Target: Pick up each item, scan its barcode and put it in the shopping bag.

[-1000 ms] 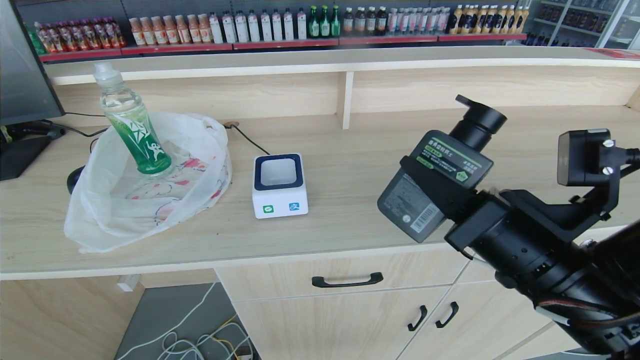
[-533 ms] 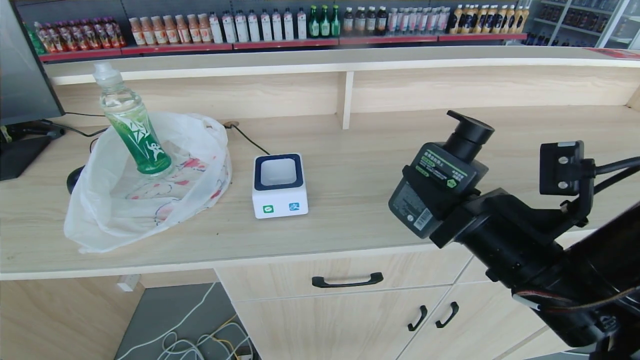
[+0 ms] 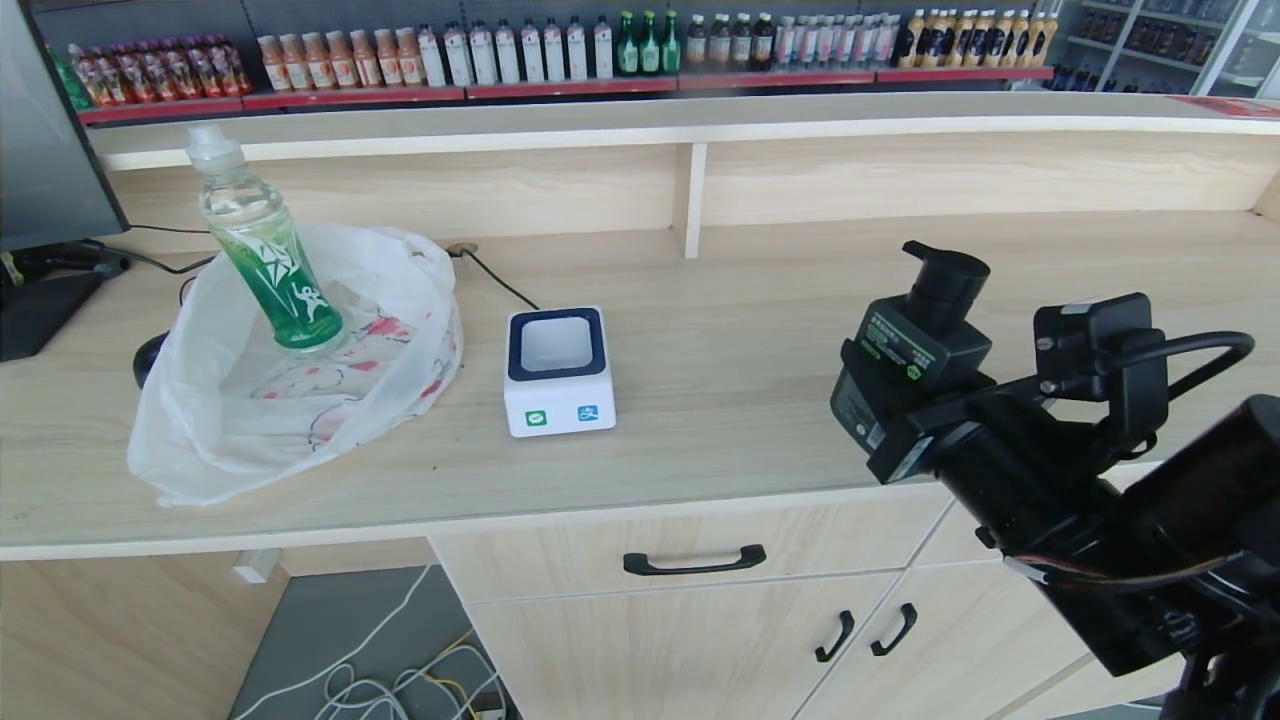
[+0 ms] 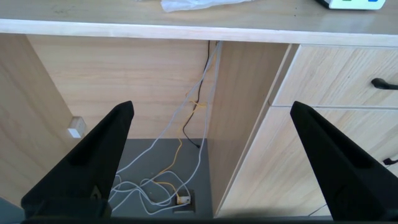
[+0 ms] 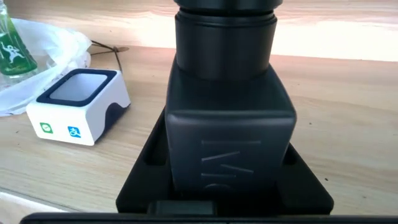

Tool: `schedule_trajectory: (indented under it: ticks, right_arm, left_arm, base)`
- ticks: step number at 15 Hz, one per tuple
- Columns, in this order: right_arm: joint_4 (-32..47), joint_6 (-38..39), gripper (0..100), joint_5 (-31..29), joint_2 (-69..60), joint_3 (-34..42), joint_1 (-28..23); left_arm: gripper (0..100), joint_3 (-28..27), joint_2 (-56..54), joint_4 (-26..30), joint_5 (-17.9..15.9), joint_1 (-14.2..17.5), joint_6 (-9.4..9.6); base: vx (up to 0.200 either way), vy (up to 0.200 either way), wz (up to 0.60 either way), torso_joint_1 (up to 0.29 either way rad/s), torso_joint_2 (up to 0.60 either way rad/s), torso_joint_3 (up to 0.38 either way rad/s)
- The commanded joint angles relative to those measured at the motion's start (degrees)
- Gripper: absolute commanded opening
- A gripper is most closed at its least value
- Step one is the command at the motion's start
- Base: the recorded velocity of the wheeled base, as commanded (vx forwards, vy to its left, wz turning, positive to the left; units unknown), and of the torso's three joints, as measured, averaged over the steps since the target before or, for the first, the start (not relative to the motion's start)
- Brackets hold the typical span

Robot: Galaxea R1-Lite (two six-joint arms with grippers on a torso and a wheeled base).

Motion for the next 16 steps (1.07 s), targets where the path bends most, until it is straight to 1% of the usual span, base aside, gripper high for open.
schedule_trajectory:
  ticks: [1,3,16]
  right_arm:
    - [-0.1,-0.7,0,-0.1,0.1,0.0,-0.4]
    - [-0.1,-1.6,0,-0.1,-0.2,0.1,-0.5]
    - [-0.1,-1.4,0,0.2,-1.4,0.0,-0.5]
  left_arm:
    - [100,0.0,0.0,0.0,0.0,0.0,-0.01]
    - [100,0.0,0.0,0.0,0.0,0.0,-0.01]
    - [100,0.0,0.0,0.0,0.0,0.0,-0.09]
  base:
    - [0.0,0.0,0.0,0.0,0.0,0.0]
    - [0.0,0.0,0.0,0.0,0.0,0.0]
    - [0.0,0.2,0.0,0.002,0.0,0.002]
